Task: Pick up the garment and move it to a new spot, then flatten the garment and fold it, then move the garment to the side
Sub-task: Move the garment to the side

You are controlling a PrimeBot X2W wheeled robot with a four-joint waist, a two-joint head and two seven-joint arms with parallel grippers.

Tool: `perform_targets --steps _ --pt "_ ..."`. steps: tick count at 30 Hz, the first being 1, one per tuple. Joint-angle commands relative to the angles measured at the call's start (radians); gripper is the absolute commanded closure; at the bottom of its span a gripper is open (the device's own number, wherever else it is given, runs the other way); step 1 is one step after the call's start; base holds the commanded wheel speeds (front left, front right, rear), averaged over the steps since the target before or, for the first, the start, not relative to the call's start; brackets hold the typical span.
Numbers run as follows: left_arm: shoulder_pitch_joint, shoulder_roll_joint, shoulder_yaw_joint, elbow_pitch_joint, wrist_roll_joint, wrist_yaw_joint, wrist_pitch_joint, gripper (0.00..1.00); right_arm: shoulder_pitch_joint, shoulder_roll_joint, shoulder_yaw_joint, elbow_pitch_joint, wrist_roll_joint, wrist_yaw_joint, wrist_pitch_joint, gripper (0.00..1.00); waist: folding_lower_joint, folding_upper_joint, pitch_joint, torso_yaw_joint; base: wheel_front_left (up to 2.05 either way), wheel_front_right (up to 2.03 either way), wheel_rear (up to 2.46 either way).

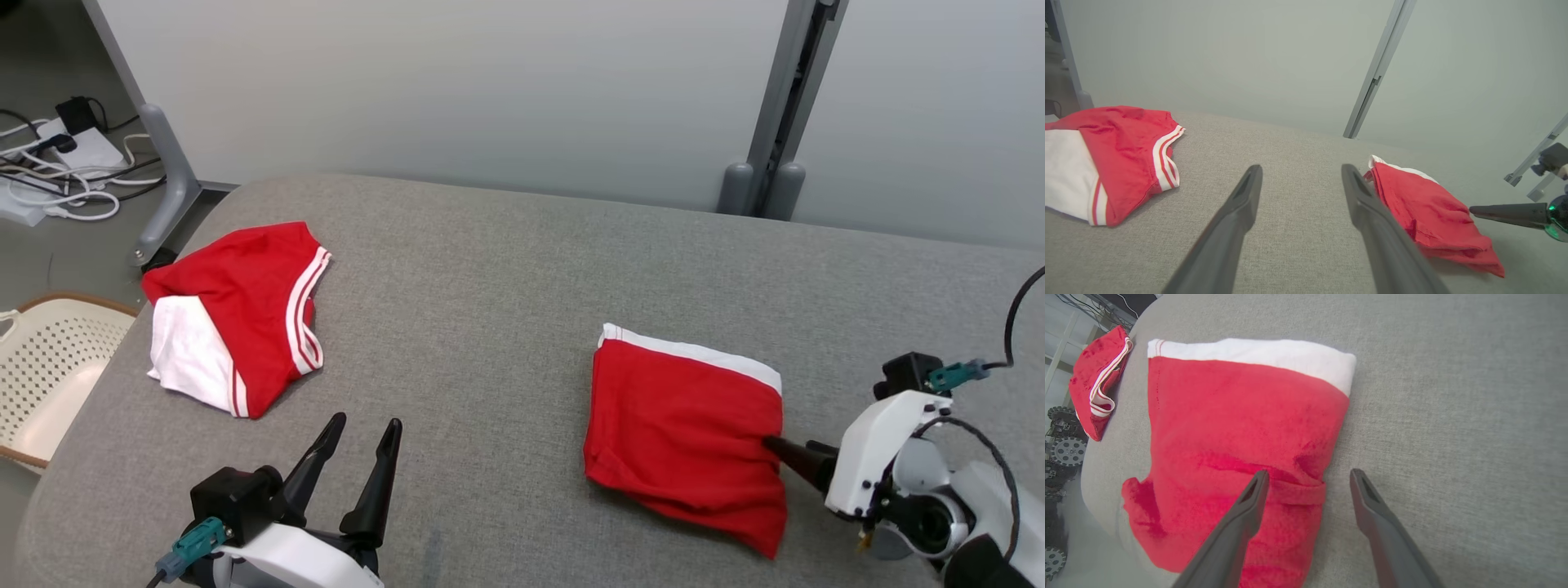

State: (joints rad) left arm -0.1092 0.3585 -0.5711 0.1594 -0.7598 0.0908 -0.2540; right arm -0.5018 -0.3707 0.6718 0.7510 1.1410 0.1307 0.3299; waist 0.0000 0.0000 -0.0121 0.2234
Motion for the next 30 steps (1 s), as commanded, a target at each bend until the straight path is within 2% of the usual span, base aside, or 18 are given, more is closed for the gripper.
perform_targets --steps 1,10,17,18,19,20,25,30 --pt "-0.017 0.001 0.002 0.002 0.000 -0.004 0.001 0.00 -0.024 -0.002 -0.004 0.025 0.011 0.000 0.027 0.00 0.0000 0.0000 0.008 0.008 0.00 0.00 0.00" --pt "-0.032 -0.005 0.003 0.007 0.005 -0.007 -0.002 0.00 -0.089 0.040 -0.069 0.167 0.111 0.000 0.150 0.00 0.0000 0.0000 0.040 0.043 0.00 0.00 0.00" --pt "-0.051 -0.009 0.007 0.018 0.006 -0.016 -0.005 0.00 -0.098 0.061 -0.077 0.221 0.137 0.000 0.147 0.00 0.0000 0.0000 0.063 0.065 0.00 0.00 0.00" --pt "-0.052 -0.009 0.008 0.020 0.006 -0.017 -0.005 0.00 -0.096 0.063 -0.076 0.226 0.138 0.000 0.144 0.53 0.0000 0.0000 0.064 0.067 0.00 0.00 0.00" --pt "-0.050 -0.008 0.009 0.022 0.007 -0.018 -0.006 0.00 -0.095 0.064 -0.075 0.229 0.138 0.000 0.143 0.84 0.0000 0.0000 0.064 0.069 0.00 0.00 0.00" --pt "-0.047 -0.008 0.009 0.024 0.007 -0.017 -0.006 0.00 -0.095 0.065 -0.074 0.228 0.138 0.000 0.138 1.00 0.0000 0.0000 0.064 0.070 0.00 0.00 0.00" --pt "-0.039 -0.008 0.011 0.026 0.009 -0.010 -0.007 0.00 -0.091 0.056 -0.064 0.196 0.139 0.000 0.111 1.00 0.0000 0.0000 0.052 0.066 0.00 0.00 0.00" --pt "-0.035 -0.006 0.009 0.022 0.009 -0.014 -0.008 0.00 -0.104 0.021 -0.023 0.095 0.093 0.000 0.025 1.00 0.0000 0.0000 0.046 0.044 0.00 0.00 0.00"
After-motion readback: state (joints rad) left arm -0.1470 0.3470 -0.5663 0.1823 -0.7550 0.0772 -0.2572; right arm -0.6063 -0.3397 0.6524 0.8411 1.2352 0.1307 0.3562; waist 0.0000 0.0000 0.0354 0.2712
